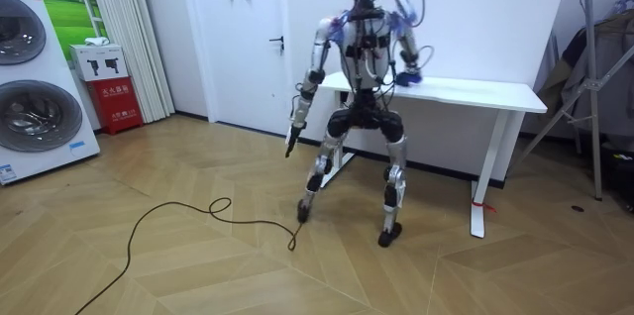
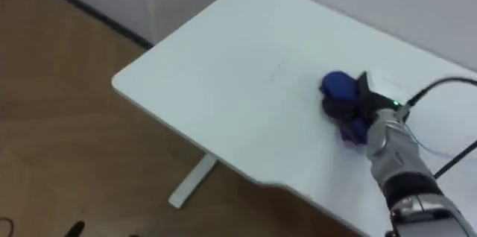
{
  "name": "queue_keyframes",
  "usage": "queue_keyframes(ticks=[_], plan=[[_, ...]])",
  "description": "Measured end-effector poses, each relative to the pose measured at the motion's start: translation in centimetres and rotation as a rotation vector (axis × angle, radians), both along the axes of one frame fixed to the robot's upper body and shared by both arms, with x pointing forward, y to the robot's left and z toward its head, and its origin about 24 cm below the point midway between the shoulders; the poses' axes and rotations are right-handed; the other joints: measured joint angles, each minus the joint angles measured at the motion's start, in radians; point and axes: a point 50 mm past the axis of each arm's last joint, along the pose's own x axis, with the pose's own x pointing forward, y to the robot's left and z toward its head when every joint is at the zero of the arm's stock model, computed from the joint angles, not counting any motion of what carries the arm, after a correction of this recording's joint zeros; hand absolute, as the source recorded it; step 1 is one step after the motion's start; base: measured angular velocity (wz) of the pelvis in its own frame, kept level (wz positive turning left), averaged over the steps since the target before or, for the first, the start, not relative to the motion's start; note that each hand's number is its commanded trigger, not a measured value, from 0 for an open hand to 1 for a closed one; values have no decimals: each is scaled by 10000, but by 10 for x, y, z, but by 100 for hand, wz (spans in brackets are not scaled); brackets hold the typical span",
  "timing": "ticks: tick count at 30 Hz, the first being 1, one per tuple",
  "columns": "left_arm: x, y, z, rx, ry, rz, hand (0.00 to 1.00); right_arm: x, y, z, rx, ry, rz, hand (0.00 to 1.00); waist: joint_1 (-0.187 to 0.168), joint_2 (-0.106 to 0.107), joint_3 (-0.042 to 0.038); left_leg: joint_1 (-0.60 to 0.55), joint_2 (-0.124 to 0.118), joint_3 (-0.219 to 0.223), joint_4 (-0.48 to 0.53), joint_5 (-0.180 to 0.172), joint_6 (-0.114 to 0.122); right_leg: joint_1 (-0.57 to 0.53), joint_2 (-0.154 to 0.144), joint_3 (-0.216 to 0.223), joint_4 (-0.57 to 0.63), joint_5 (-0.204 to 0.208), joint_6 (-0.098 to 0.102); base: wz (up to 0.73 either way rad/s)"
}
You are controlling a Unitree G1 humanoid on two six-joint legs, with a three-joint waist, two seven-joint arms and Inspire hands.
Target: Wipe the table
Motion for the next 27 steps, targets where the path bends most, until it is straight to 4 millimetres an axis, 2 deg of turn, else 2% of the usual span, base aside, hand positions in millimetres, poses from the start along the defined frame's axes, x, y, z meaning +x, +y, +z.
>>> queue_keyframes(ticks=[1,2,3,4,5,6,7,8,9,10,11,12,13,14,16,17,18,19,20,21,23,24,26,27], plan=[[-5,0,0,-23,98,63,0,-5,-6,-1,-76,88,-176,100,-126,-6,-4,6,-41,259,132,4,-11,118,42,-116,-152,12,-83,23],[-14,-1,-1,-75,326,123,0,-13,-14,-4,-86,167,-500,100,-314,-57,14,-21,-242,658,492,-87,-3,294,77,-243,-408,52,-209,10],[-22,-4,-3,-162,536,182,0,-17,-19,-4,-54,179,-777,100,-500,-87,33,-87,-600,786,1041,-592,26,459,98,-335,-746,160,-398,0],[-24,-5,-3,-198,596,199,0,-18,-21,-4,-62,162,-868,100,-585,-16,17,-151,-833,796,1323,-984,108,582,196,-364,-941,227,-498,-13],[-24,-7,-3,-233,573,187,0,-18,-21,-2,-90,87,-962,100,-671,98,22,-176,-1427,831,1738,-1741,432,726,343,-321,-1249,344,-653,-25],[-21,-9,-4,-264,466,134,0,-16,-20,1,-178,11,-833,100,-658,108,48,-183,-2012,881,1927,-2285,684,733,452,-216,-1419,429,-654,-32],[-18,-10,-4,-289,378,103,0,-14,-19,3,-230,-37,-721,100,-584,169,38,-163,-2289,879,1901,-2500,818,698,513,-94,-1449,461,-651,-56],[-12,-13,-5,-389,251,101,0,-7,-14,9,-374,-228,-452,100,-341,257,38,-154,-2812,876,1663,-2717,999,540,596,244,-1439,482,-674,-83],[-8,-18,-7,-515,132,114,0,3,-5,15,-486,-419,-126,100,-5,309,46,-73,-3284,879,1265,-2726,1114,354,656,687,-1411,511,-714,-101],[-7,-20,-7,-563,83,143,0,8,3,17,-502,-515,109,100,214,300,65,53,-3423,822,1079,-2663,1166,261,706,971,-1421,541,-767,-116],[-5,-23,-8,-676,0,265,0,21,22,22,-568,-749,826,100,422,329,59,371,-3519,743,731,-2546,1128,182,900,1302,-1571,612,-901,-82],[0,-25,-9,-795,-219,479,0,28,32,28,-595,-971,1314,100,436,387,78,514,-3547,756,476,-2436,1131,186,1044,1499,-1826,666,-1095,-51],[3,-26,-9,-821,-338,523,0,29,34,29,-558,-1074,1427,100,452,395,55,542,-3554,746,352,-2395,1131,217,1082,1495,-1973,694,-1184,0],[7,-28,-8,-804,-597,675,0,31,35,33,-479,-1358,1420,100,479,366,30,539,-3589,687,182,-2348,1130,232,1107,1456,-2151,765,-1188,21],[7,-26,-6,-642,-751,974,0,30,32,35,-339,-1710,1213,100,311,240,53,536,-3744,433,-194,-2197,1151,229,1044,1422,-2225,798,-1132,44],[4,-25,-6,-553,-681,1090,0,27,26,32,-318,-1727,894,100,180,151,42,535,-3837,209,-407,-2097,1148,238,1001,1402,-2217,867,-1011,64],[0,-24,-6,-530,-556,1194,0,19,14,26,-326,-1605,435,100,55,135,37,533,-3853,-80,-514,-2071,1124,345,975,1102,-2278,1048,-647,73],[-3,-23,-6,-503,-488,1298,0,13,9,21,-266,-1532,151,100,-78,122,28,538,-3864,-290,-559,-2051,1109,500,974,820,-2382,1099,-553,78],[-11,-19,-5,-394,-370,1568,0,0,1,12,215,-1665,-328,100,-311,42,6,623,-3903,-599,-711,-1994,1082,688,932,353,-2390,1112,-503,76],[-15,-16,-4,-265,-286,1693,0,-7,-3,7,423,-1694,-548,100,-521,-37,-18,727,-3946,-815,-878,-1915,1075,789,889,165,-2393,1103,-479,68],[-22,-11,-2,-105,-173,1917,0,-18,-13,0,687,-1629,-1201,100,-797,-142,-25,887,-4002,-1008,-1044,-1858,1073,1223,931,-78,-2787,1150,-393,52],[-24,-9,-1,-41,-195,2021,0,-26,-20,-4,805,-1578,-1617,100,-813,-222,-50,964,-4030,-1024,-1089,-1859,1073,1527,987,-206,-3153,1196,-309,32],[-24,-8,-1,-21,-238,2068,0,-32,-23,-8,911,-1458,-1935,100,-808,-240,-51,1178,-4043,-1065,-1154,-1861,1074,1859,1056,-215,-3518,1316,-121,0],[-22,-8,-1,-24,-286,2059,0,-31,-24,-8,882,-1393,-1981,100,-764,-248,-64,1255,-4079,-1052,-1156,-1863,1075,2004,1055,-223,-3681,1334,-91,-10]])
